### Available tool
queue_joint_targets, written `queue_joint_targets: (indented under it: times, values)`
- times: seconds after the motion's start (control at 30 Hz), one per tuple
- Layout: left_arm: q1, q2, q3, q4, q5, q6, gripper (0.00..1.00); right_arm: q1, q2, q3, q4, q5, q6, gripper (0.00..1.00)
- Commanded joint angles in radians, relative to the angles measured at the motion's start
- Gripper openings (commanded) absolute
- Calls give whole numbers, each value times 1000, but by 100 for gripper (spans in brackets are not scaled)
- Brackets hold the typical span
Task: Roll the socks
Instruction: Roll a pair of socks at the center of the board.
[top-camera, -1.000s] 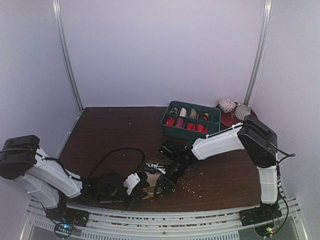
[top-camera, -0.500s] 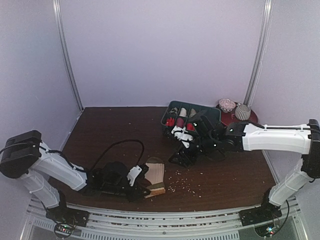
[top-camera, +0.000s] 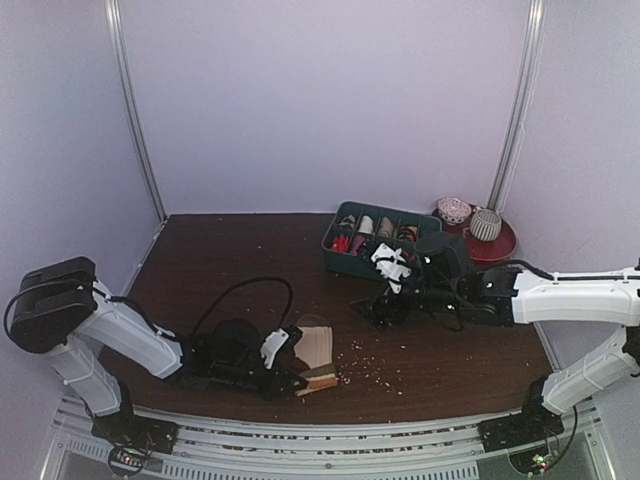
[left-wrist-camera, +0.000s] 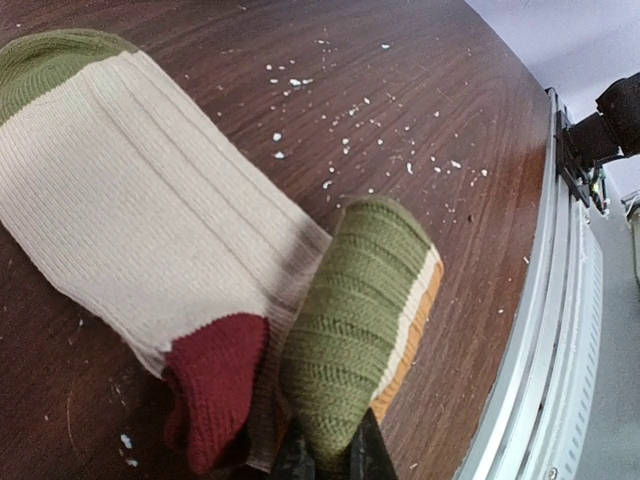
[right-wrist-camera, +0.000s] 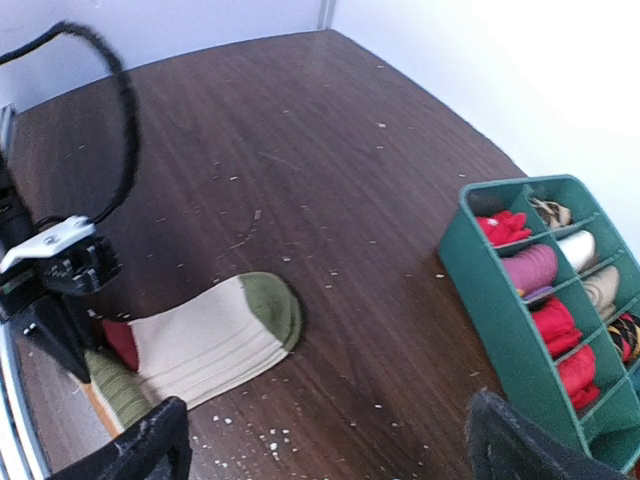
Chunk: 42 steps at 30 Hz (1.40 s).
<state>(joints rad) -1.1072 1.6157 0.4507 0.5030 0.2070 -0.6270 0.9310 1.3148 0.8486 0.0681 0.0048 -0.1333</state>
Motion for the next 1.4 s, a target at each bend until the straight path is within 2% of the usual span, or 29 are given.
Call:
queue_joint_targets:
  times: [0.0, 0.1, 0.23, 0.4, 0.6, 0.77, 0.87, 1.1, 1.2, 1.37]
  values:
    - [18, 54, -30, -197, 30, -27, 0, 21, 22, -76, 98, -274, -81, 93]
    - [28, 54, -33, -213, 38, -31, 0, 89, 43, -152, 208, -325, -136, 90]
    - [36, 55, -39, -216, 57, -27, 0, 163, 129, -145, 207, -390, -197, 85]
    - [42, 55, -40, -231, 69, -20, 0, 270, 246, -127, 204, -274, -328, 81]
    - [44, 60, -36, -242, 77, -12, 0, 275, 339, -101, 264, -217, -390, 79]
    - [46, 64, -22, -265, 77, 7, 0, 275, 418, -34, 231, -182, -418, 74]
    - [47, 61, -31, -257, 81, 8, 0, 272, 428, -27, 238, -177, -423, 73]
    - [51, 46, -54, -252, 84, 5, 0, 250, 469, -24, 174, -175, -420, 64]
    - [53, 48, -52, -253, 88, 10, 0, 238, 485, -20, 171, -192, -405, 57]
    - [55, 16, -33, -285, 60, 39, 0, 212, 530, 29, 95, -256, -349, 30]
